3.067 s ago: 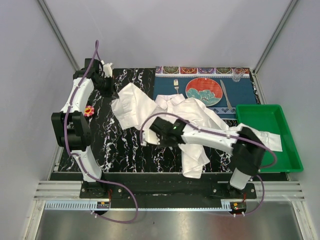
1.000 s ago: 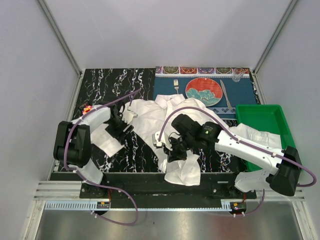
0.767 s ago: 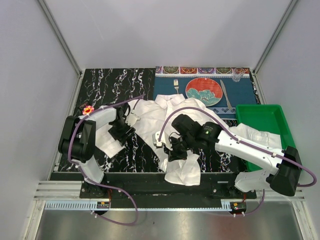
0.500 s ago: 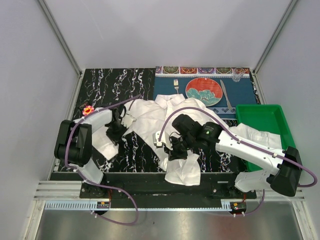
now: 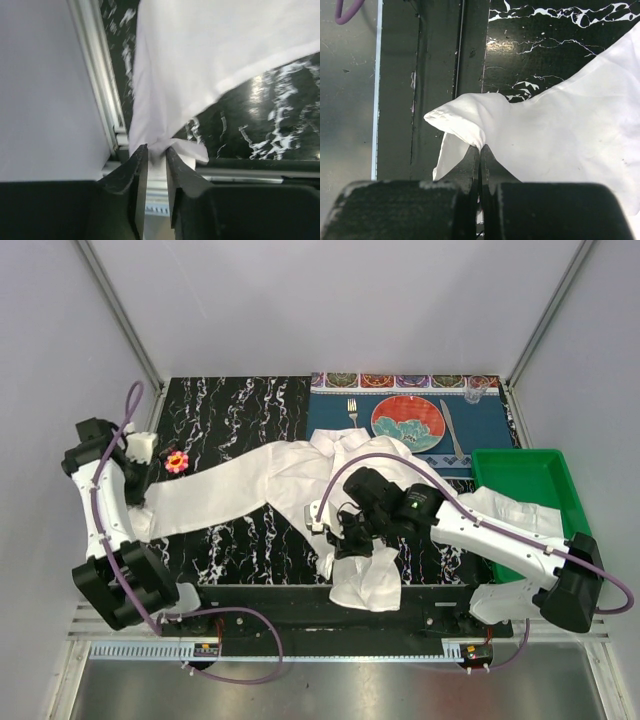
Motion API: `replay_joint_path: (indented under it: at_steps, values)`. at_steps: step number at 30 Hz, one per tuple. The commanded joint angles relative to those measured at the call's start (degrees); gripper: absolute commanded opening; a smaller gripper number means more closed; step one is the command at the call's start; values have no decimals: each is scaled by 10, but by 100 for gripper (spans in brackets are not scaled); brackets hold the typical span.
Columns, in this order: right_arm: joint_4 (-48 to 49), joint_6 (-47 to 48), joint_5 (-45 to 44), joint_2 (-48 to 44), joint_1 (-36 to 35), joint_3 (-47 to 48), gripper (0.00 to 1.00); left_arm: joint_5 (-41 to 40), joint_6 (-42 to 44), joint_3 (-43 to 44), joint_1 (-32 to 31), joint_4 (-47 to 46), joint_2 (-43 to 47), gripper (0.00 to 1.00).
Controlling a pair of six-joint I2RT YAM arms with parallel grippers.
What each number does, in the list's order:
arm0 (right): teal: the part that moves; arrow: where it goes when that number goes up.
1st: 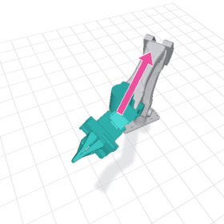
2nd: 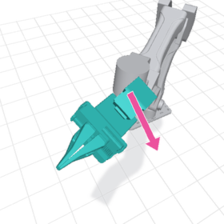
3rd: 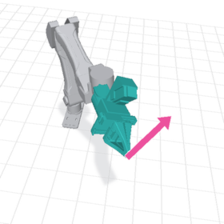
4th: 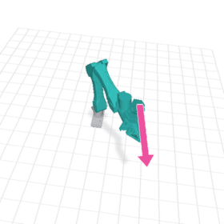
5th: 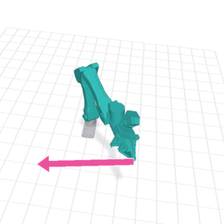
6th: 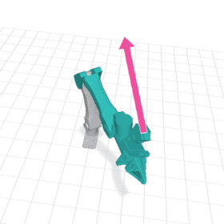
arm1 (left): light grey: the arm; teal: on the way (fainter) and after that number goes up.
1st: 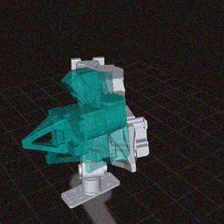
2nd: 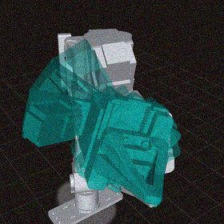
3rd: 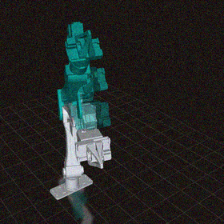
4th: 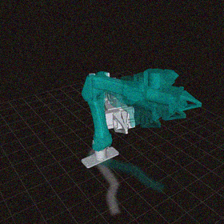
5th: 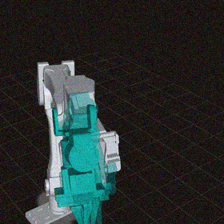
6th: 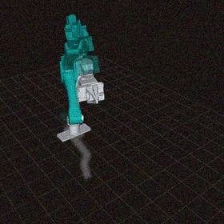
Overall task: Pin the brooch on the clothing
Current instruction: Flatten out the clothes at the center of the board.
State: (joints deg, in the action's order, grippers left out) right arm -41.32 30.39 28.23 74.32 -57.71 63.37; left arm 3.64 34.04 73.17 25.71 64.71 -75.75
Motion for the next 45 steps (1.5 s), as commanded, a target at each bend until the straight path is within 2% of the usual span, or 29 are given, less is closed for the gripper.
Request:
replay_joint_path:
  at_steps: [1,2,5,6,9,12,13,18,19,21,22,27,28,31,33,34,35,37,40,45]
  values:
    - [26,2,21,13,-4,34,0,-57,51,-13,75,-21,-30,29]
    - [26,2,27,17,-5,46,0,-67,56,-14,80,-33,-29,33]
    - [43,-15,42,28,-4,68,0,-73,59,-17,87,-66,-26,36]
    - [50,-20,47,35,-4,74,0,-73,58,-15,86,-73,-26,43]
    - [81,-49,72,60,-5,103,0,-58,56,-7,86,-70,-30,52]
    - [111,-88,88,99,-17,144,0,-14,58,-6,85,-62,-18,58]
    - [113,-95,99,109,-22,157,0,20,60,-2,82,-56,-15,64]
    - [126,-104,104,184,-71,232,0,50,52,2,62,-36,-2,69]
    - [131,-119,104,191,-75,249,10,69,58,6,56,-30,1,70]
    - [131,-128,108,210,-79,264,48,74,61,3,44,-24,5,71]
    - [124,-132,95,214,-79,278,75,86,72,-3,41,-20,6,72]
    - [61,-107,24,150,-78,257,93,84,98,-31,31,-11,-6,73]
    - [56,-108,-15,135,-77,234,97,73,111,-38,29,-14,-11,74]
    - [6,-96,-53,80,-47,183,96,18,114,-60,23,-45,-40,70]
    - [-10,-92,-57,56,-4,154,82,-2,115,-65,23,-68,-55,65]
    - [-27,-89,-62,54,43,129,74,-7,114,-64,22,-71,-72,62]
    - [-34,-85,-70,59,64,119,64,-11,111,-64,21,-78,-79,61]
    - [-52,-67,-109,73,101,100,56,-30,107,-71,17,-85,-100,57]
    - [-57,-67,-142,105,119,91,50,-51,111,-101,16,-102,-105,53]
    - [-55,-92,-156,152,129,92,49,-46,119,-158,12,-111,-99,52]
